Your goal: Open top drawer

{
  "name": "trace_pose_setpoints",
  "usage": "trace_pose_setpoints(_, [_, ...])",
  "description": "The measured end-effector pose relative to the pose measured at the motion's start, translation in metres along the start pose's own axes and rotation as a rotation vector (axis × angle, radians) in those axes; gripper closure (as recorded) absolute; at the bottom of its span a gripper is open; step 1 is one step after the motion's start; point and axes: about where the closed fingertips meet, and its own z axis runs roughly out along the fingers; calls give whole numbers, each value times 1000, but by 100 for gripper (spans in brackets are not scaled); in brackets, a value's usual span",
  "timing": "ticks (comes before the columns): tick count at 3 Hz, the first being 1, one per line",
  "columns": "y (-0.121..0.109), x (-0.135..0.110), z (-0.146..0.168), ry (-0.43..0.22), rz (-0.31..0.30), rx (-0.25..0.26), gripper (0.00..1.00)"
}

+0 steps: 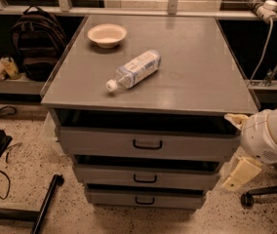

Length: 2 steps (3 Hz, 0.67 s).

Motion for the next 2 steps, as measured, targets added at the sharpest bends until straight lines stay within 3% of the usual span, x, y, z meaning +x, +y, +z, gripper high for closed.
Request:
trace_pose_setpoints(1, [2, 8, 22, -59, 43, -35, 0])
trace_pose_setpoints(2, [2, 8, 23, -59, 43, -35, 0])
